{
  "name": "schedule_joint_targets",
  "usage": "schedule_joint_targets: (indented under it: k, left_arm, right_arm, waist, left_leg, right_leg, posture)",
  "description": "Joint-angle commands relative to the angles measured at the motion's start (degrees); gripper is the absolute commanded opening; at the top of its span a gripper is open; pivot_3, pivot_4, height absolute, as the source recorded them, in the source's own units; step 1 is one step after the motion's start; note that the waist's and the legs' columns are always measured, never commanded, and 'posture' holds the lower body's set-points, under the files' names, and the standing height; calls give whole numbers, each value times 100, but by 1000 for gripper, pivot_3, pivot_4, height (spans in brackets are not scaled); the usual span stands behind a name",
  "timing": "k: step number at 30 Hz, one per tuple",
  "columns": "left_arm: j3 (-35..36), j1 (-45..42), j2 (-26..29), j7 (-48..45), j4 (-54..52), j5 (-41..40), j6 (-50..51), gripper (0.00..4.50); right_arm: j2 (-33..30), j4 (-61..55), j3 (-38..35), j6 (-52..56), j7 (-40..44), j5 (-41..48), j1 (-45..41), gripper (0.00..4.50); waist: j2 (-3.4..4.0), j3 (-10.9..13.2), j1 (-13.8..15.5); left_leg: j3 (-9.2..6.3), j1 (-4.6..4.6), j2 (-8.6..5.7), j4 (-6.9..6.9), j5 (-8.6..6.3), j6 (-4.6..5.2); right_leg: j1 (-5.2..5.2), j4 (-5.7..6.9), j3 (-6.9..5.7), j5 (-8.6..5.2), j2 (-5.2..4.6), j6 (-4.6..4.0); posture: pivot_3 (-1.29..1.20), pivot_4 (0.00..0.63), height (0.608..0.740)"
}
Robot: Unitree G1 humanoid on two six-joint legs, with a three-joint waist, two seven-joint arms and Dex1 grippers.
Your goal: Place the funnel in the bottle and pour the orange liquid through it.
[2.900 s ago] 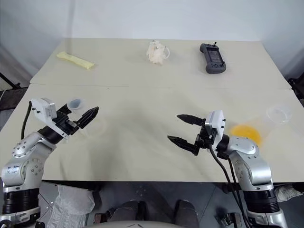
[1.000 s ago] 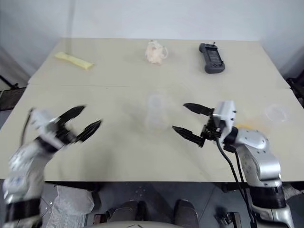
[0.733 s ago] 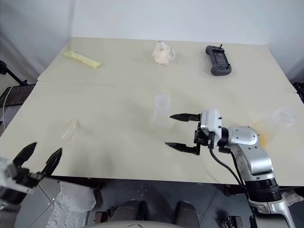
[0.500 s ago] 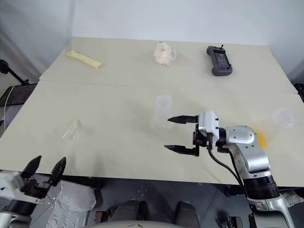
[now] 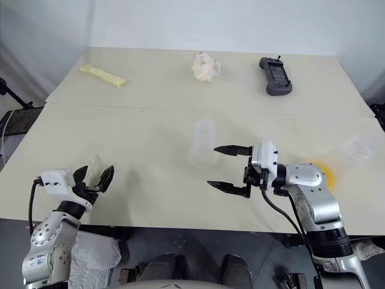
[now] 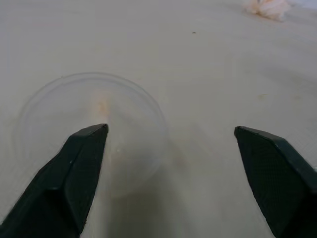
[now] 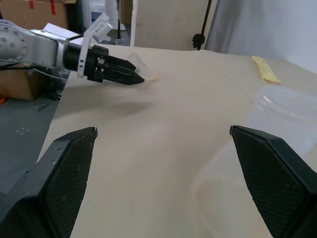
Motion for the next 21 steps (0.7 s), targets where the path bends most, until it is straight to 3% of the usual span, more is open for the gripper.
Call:
schedule_joint_targets:
  k: [1, 10, 11, 18, 21]
  left_arm:
    - [86, -152, 165, -6, -23, -109, 85, 3005]
    - [116, -140, 472, -341, -92, -295, 210, 197]
    - [139, -141, 507, -397, -92, -332, 177, 45]
    - [-137, -1422, 1684, -1773, -236, -885, 239, 45]
    - [-750, -2498, 2558, -3340, -308, -1463, 601, 45]
  right_arm:
    - [-5, -245, -155, 5, -104, 119, 65, 4500]
    - [-35, -376, -342, 275, -339, 359, 229, 4500]
    - [-41, -407, -365, 286, -365, 373, 263, 4500]
    - [7, -867, -1047, 308, -1007, 491, 1045, 4500]
    - [306, -1139, -1356, 534, -1629, 889, 1291, 4500]
  waist:
    - [0, 0, -1]
    - [0, 0, 0]
    - [0, 0, 12]
    - [-2, 1, 57]
    - [-2, 1, 21]
  left_leg:
    - [1, 0, 0, 0, 0, 0]
    - [2, 1, 1, 1, 0, -1]
    - [2, 1, 1, 0, 0, 0]
    - [-7, -10, -1, 8, 0, -1]
    - [1, -8, -2, 4, -1, -3]
  right_leg:
    - [0, 0, 0, 0, 0, 0]
    - [-1, 0, 2, 0, 0, 0]
    - [-2, 0, 2, 0, 0, 0]
    - [-1, 0, -3, 0, 0, 0]
    - [-3, -2, 1, 0, 1, 0]
  posture:
    - [0, 150, 740]
    - [0, 150, 740]
    - [0, 150, 740]
    - [0, 150, 740]
    - [0, 150, 740]
